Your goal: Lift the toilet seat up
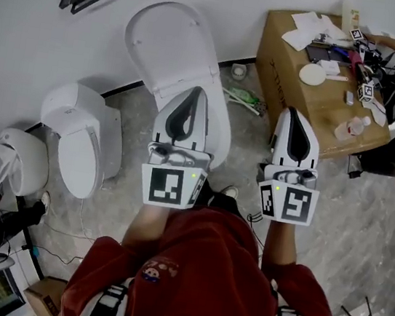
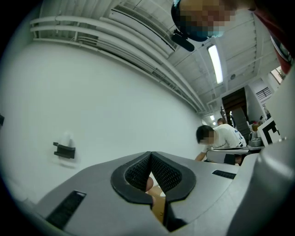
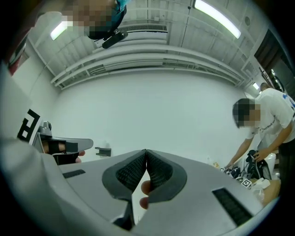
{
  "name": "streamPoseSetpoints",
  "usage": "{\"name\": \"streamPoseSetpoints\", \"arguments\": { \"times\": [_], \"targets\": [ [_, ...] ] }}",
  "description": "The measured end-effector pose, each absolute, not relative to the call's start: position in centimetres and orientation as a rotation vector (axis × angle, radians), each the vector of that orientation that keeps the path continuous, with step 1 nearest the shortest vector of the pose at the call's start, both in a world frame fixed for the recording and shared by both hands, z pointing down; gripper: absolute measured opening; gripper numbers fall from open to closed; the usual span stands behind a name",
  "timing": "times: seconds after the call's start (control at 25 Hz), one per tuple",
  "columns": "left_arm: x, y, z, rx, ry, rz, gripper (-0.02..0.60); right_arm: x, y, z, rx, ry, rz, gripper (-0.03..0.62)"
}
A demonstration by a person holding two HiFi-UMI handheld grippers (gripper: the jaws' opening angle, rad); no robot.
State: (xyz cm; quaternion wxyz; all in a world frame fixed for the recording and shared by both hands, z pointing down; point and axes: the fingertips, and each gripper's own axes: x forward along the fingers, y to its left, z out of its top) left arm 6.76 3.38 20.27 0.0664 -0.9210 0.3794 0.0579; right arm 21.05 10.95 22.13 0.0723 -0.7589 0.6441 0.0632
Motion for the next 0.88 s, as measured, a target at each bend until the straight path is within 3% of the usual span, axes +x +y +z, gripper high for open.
{"name": "streamPoseSetpoints", "arguments": {
  "times": [0.88],
  "targets": [
    [-12.6, -9.5, 18.5, -2.562, 1.659, 0.311, 0.011, 2.8, -7.4, 19.2, -1.893, 2.355, 0.264, 0.014]
  ]
}}
